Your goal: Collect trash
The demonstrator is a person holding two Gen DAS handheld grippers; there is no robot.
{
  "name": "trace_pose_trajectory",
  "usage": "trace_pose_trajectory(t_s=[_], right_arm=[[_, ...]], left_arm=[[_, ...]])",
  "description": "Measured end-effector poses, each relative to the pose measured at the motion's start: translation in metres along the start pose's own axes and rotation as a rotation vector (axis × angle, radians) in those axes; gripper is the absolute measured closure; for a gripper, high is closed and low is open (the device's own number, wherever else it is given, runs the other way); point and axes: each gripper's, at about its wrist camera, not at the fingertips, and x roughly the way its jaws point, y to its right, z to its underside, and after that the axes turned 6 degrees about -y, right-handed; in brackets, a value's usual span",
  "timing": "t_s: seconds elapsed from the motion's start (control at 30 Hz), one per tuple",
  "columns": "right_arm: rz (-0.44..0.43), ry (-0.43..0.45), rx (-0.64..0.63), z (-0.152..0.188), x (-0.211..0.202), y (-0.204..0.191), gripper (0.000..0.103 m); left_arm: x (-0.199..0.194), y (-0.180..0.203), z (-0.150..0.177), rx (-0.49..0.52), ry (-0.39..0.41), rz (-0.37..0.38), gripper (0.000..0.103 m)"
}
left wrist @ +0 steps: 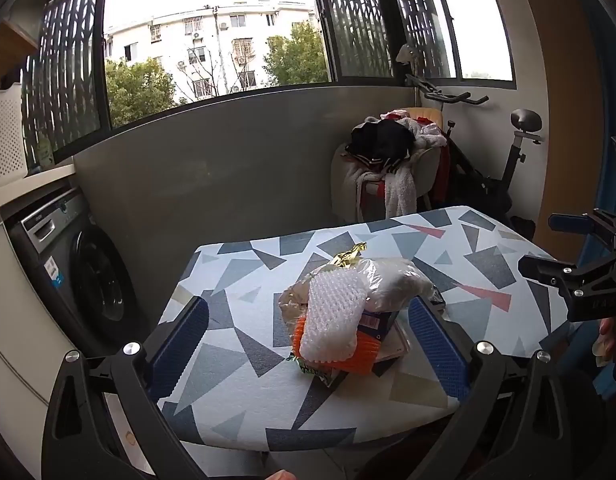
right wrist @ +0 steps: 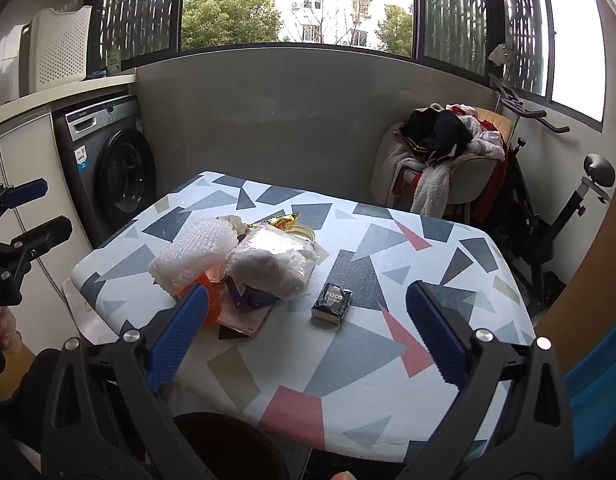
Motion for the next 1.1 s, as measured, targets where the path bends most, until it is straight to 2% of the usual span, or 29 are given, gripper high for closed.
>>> trace_pose_trajectory(t_s=[1.1], right_arm=[[0.0,0.005,0.005,-0.0014,-0.0027,-0.0002,0.006]], left_arm=[[-0.0026,0.0037,-0.0008,0.004,0.003,0.002,0.005]])
